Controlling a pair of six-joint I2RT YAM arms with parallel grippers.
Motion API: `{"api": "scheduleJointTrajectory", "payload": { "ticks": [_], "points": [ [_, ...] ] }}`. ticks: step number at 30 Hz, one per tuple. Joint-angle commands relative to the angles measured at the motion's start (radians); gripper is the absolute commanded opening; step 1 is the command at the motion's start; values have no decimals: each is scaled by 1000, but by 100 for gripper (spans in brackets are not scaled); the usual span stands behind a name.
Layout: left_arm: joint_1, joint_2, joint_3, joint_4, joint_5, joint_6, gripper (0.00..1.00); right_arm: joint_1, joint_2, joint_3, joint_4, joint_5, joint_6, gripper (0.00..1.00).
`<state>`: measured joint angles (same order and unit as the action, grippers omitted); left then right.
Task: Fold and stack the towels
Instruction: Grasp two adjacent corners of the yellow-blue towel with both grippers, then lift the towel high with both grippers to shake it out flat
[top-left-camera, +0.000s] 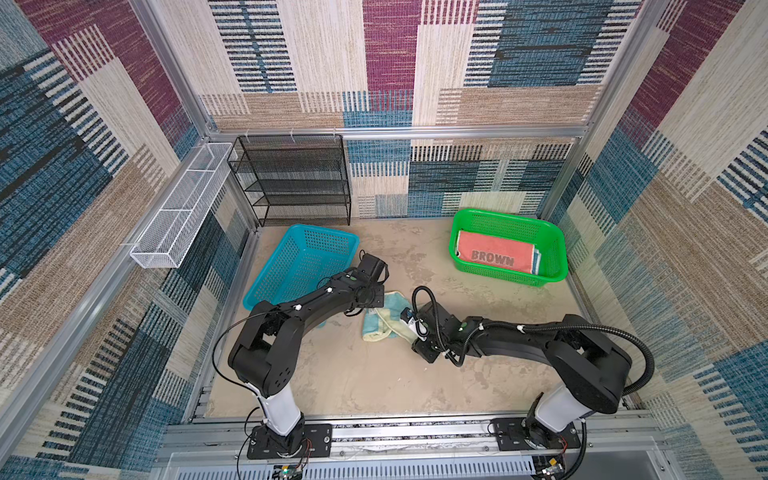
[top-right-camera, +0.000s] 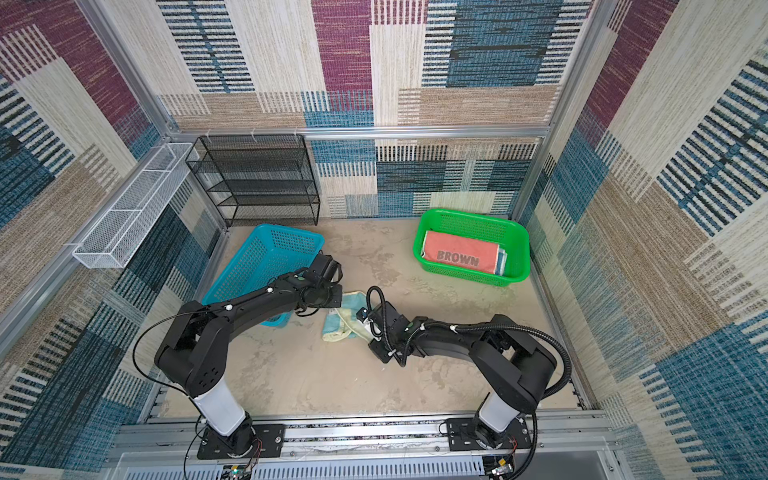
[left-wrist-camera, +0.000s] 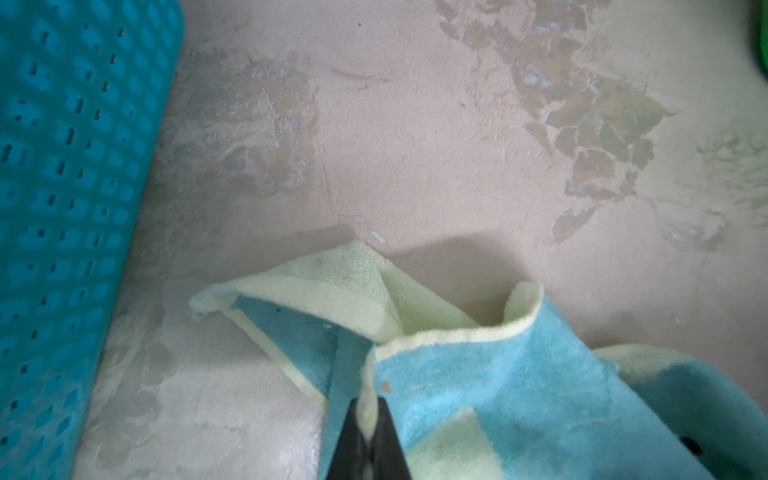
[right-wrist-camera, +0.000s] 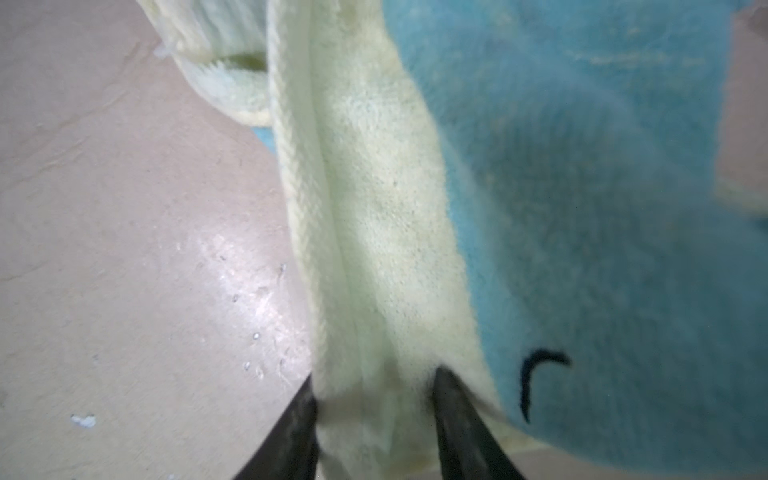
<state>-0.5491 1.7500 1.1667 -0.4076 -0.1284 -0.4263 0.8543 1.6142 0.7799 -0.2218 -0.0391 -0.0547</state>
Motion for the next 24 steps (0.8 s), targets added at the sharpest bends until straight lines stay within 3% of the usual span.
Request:
{"api": "scheduleJointTrajectory", "payload": {
  "ticks": [1, 5, 10, 13, 17, 24],
  "points": [
    [6, -11, -3, -2, 5, 24, 0, 2, 16, 9, -32, 8, -3, 24],
    [6, -31, -5, 5, 32, 28, 0, 1, 17, 31, -33, 41, -11, 0],
    [6, -138, -3, 51, 91, 43, 0, -18, -64, 91, -2, 154, -6, 0],
    [6, -214, 47, 31, 56, 56, 0, -59, -140, 134, 29, 235, -6, 0],
    [6, -279, 192, -79, -46, 61, 0, -126, -245, 199, 70, 318, -27, 0],
    [6, -333, 440, -195, -35, 57, 0, -162, -310, 382, 78, 395, -155, 0]
  ]
}}
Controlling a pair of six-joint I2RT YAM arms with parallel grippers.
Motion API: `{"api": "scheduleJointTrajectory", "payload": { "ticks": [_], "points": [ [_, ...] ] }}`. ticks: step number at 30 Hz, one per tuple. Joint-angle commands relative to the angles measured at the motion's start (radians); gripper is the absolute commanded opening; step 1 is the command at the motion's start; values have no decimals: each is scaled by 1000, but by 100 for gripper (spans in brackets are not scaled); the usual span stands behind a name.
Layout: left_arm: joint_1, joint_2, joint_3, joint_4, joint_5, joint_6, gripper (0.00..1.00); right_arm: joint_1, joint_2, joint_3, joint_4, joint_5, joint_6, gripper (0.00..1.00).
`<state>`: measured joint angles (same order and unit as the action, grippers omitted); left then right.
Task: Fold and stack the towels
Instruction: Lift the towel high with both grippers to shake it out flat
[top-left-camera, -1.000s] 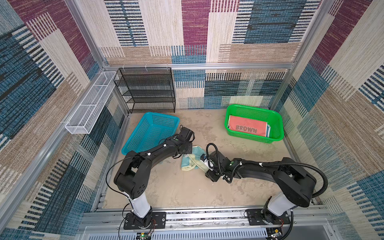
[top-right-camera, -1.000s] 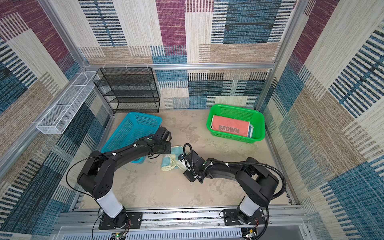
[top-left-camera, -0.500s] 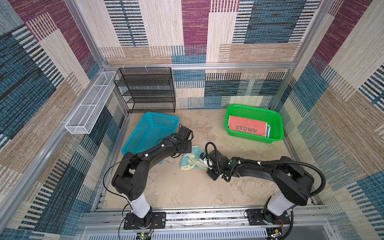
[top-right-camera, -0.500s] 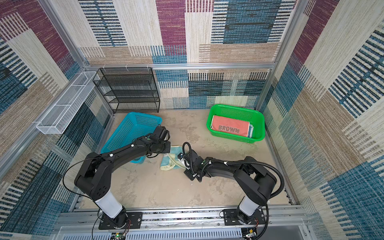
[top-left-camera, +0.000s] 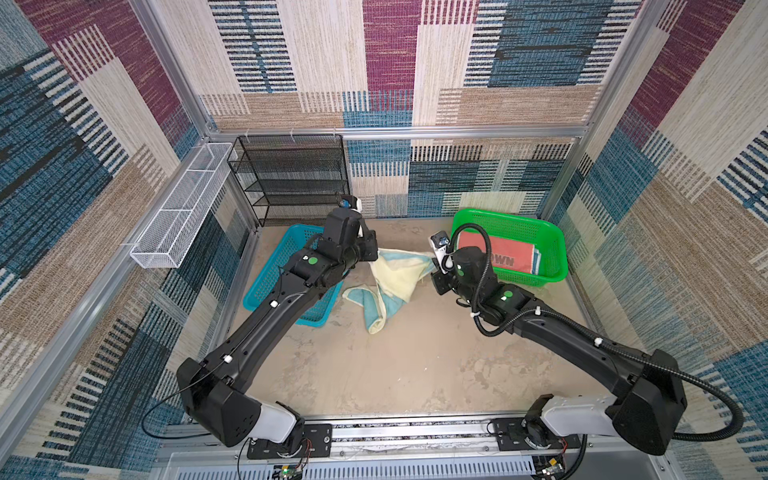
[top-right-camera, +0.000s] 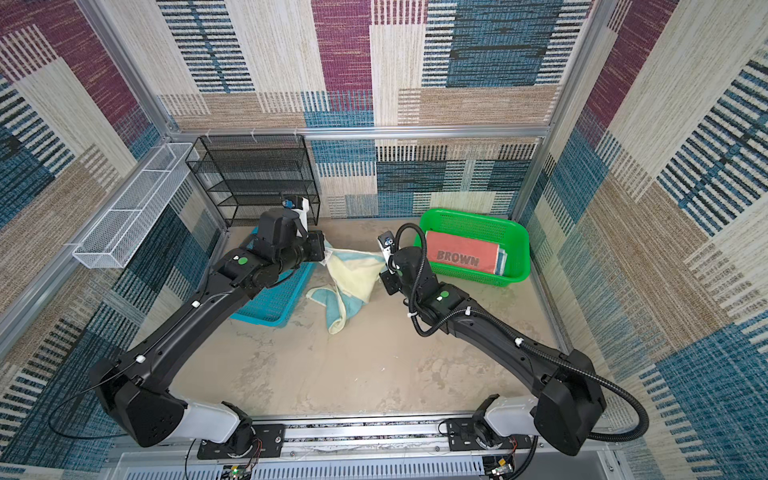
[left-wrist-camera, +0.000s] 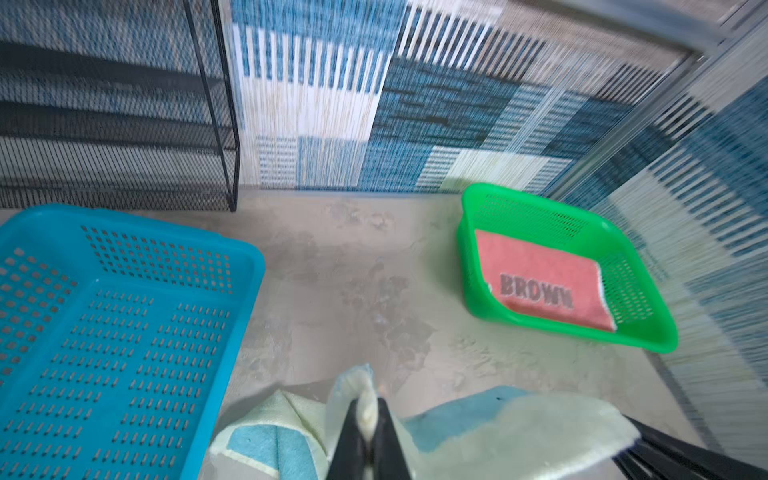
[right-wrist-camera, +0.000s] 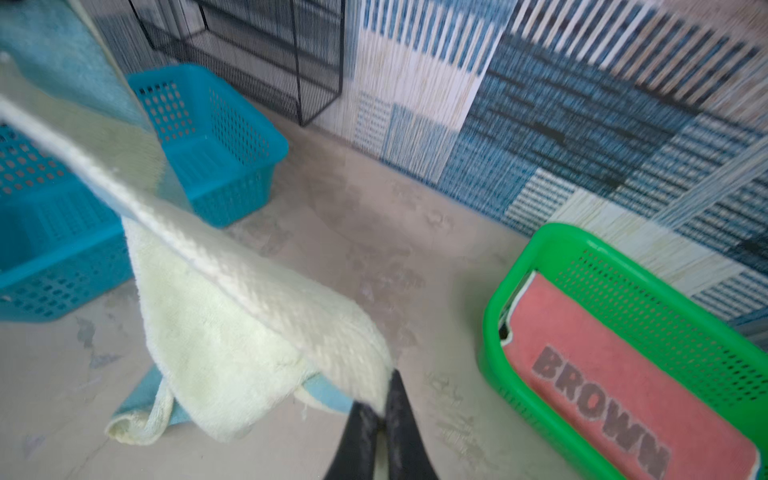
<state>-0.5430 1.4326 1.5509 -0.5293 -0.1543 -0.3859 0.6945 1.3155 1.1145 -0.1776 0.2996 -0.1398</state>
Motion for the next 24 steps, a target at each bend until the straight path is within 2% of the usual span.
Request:
{"api": "scheduleJointTrajectory", "payload": {
  "ticks": [1, 6, 11, 18, 24],
  "points": [
    [0, -28, 81, -86, -1, 9, 0, -3, -14, 76, 26, 54, -85, 0],
    [-2, -104, 154, -136, 24, -27, 0, -3, -58, 166, 7, -2, -148, 0],
    [-2, -203, 151, -149, 51, -80, 0, -3, -144, 210, -33, -162, -182, 0],
    [-2, -310, 105, -149, 138, -173, 0, -3, -254, 228, -106, -380, -145, 0],
    [-3, -358, 92, -149, 174, -241, 0, -2, -291, 236, -132, -441, -86, 0]
  ]
}}
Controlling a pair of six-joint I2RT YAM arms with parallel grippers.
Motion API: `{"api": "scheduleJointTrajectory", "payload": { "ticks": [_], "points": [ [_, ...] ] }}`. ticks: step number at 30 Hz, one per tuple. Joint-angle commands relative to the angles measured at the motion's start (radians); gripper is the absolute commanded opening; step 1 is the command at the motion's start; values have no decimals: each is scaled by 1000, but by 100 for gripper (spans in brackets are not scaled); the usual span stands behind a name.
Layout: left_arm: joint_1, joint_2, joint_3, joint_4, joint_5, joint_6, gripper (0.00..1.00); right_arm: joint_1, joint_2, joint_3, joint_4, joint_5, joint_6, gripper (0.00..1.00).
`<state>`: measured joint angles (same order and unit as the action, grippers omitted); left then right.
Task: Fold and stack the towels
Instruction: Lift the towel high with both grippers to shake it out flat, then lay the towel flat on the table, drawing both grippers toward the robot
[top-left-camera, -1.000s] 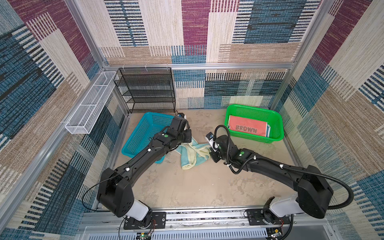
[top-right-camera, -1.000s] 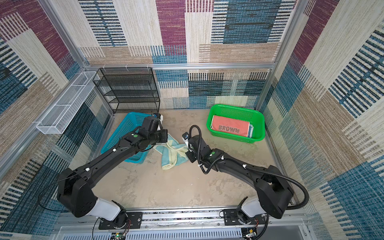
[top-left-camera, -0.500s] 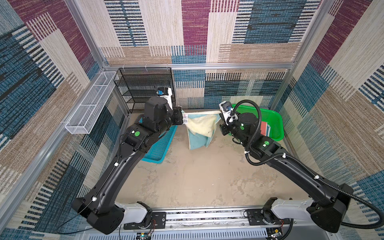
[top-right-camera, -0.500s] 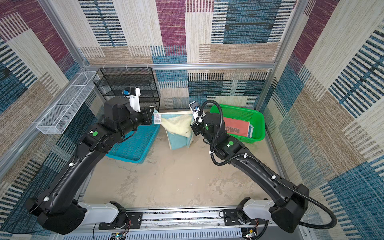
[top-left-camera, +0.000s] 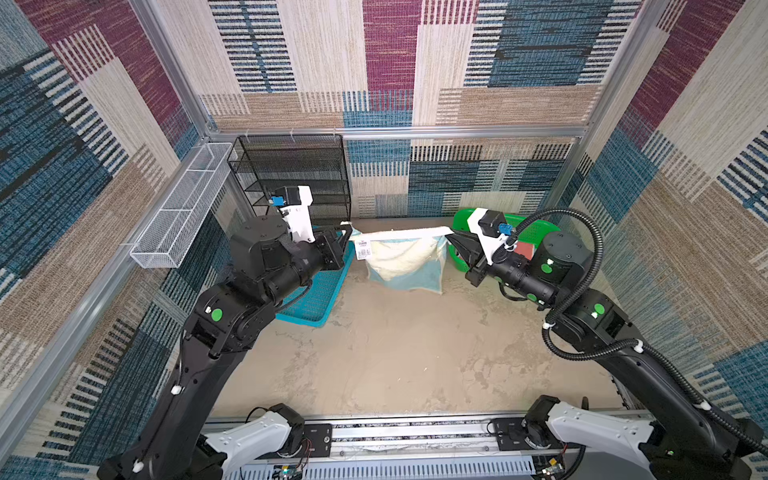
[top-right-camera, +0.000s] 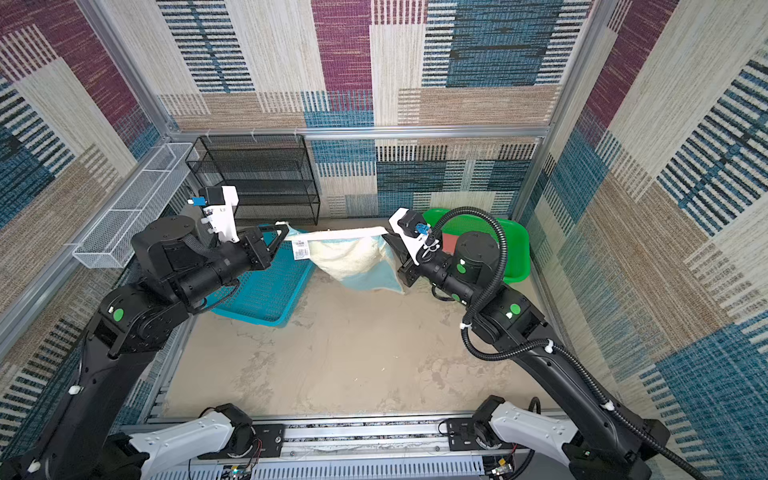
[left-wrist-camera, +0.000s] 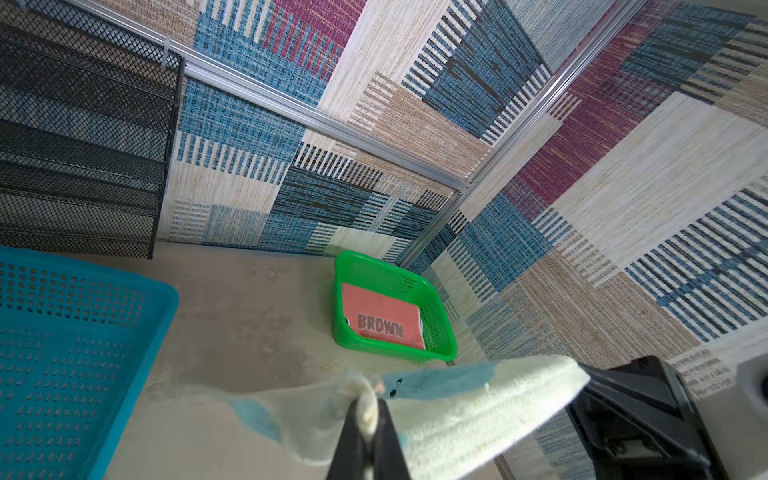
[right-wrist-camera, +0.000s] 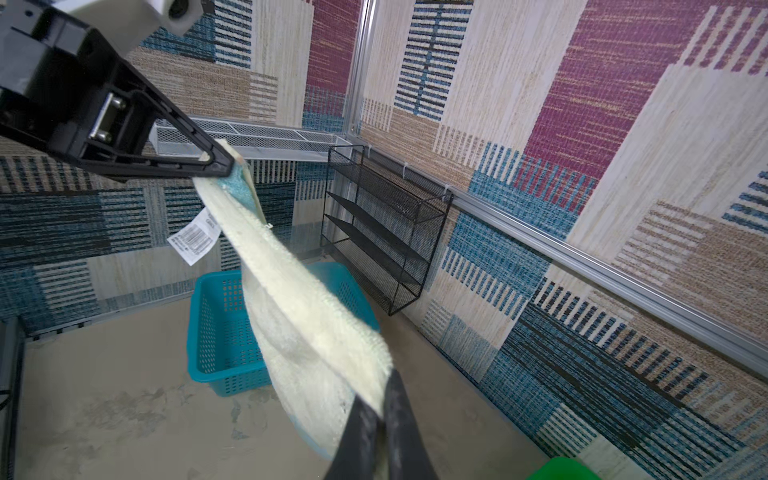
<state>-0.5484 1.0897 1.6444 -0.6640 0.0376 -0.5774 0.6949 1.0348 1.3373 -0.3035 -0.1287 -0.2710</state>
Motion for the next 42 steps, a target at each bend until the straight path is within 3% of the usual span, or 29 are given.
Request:
{"api": "scheduleJointTrajectory", "payload": {
  "ticks": [1, 10, 15, 21, 28, 35, 42],
  "points": [
    [2, -21, -2, -14, -23, -58, 0, -2, -8, 20, -14, -14, 53, 0],
    [2, -31, -7, -25, -188, -43, 0, -3, 10, 33, -45, 137, 75, 0],
    [5, 92, 42, -56, -243, 0, 0, -16, 107, 36, -54, 259, 45, 0],
    [49, 286, 82, -12, -338, 45, 0, -139, 221, 9, 20, 257, 50, 0],
    [112, 527, 112, 115, -279, 65, 0, -275, 360, -29, 121, 149, 46, 0],
    [131, 749, 83, 175, -254, 52, 0, -297, 498, -146, 203, 107, 51, 0],
    [137, 865, 73, 208, -207, 33, 0, -300, 589, -204, 205, 118, 60, 0]
  ]
}}
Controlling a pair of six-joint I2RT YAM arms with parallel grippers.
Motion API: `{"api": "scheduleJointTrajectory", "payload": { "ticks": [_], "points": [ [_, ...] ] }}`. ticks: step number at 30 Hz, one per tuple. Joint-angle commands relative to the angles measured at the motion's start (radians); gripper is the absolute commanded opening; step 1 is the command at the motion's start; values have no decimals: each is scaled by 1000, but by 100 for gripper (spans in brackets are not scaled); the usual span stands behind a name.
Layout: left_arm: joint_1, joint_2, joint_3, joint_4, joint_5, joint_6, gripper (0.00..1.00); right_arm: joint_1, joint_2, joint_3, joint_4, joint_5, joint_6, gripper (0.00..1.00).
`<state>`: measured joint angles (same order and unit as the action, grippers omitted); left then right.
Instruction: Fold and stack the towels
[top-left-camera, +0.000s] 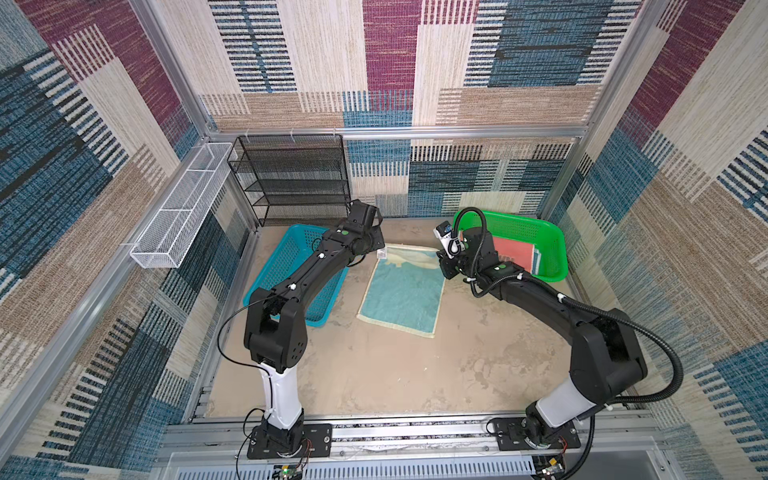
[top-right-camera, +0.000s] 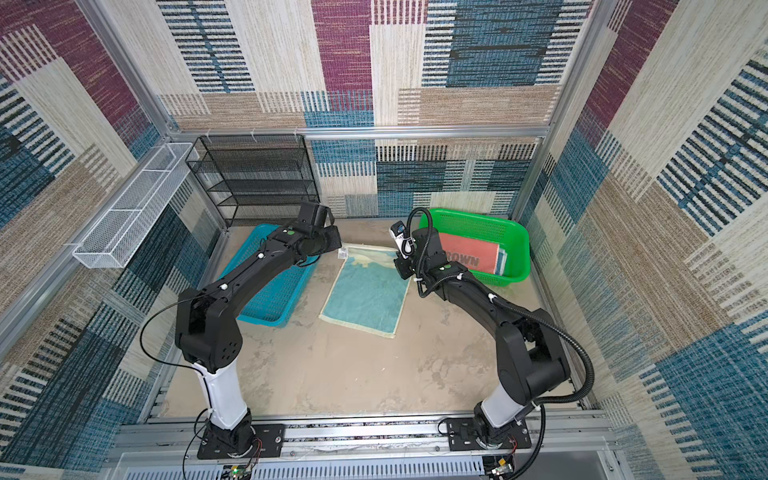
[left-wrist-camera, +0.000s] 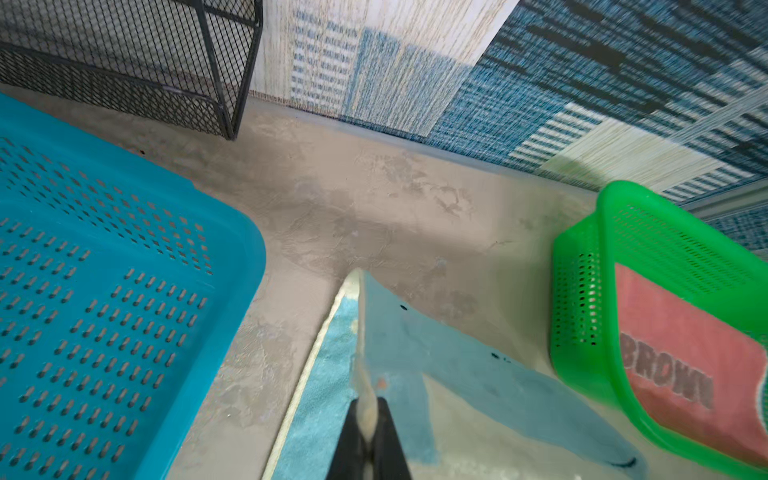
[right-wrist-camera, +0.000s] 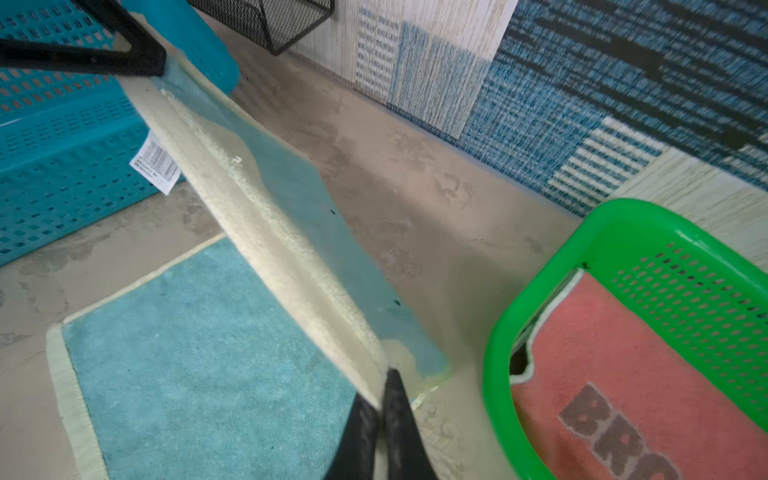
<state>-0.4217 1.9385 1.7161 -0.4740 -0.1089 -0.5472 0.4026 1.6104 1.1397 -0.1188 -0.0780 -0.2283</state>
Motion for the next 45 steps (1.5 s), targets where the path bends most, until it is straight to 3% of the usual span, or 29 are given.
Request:
{"api": "scheduleJointTrajectory", "payload": {
  "ticks": [1, 11, 20, 32, 36, 45],
  "points": [
    [11, 22, 3, 13, -61, 4, 0, -7, 17, -11, 16, 62, 20, 0],
    [11, -11, -19, -81, -66, 77, 0, -5, -58, -94, -103, -49, 78, 0],
    [9, -119, -210, -118, -9, 51, 0, 56, -124, -259, -127, -165, 207, 0],
    [0, -247, -421, -107, 63, 32, 0, 147, -149, -332, -173, -165, 284, 0],
    [-3, -250, -459, -107, 41, 30, 0, 165, -146, -341, -181, -210, 292, 0],
    [-12, -243, -586, 20, 119, 22, 0, 217, -93, -425, -118, -304, 361, 2]
  ]
}}
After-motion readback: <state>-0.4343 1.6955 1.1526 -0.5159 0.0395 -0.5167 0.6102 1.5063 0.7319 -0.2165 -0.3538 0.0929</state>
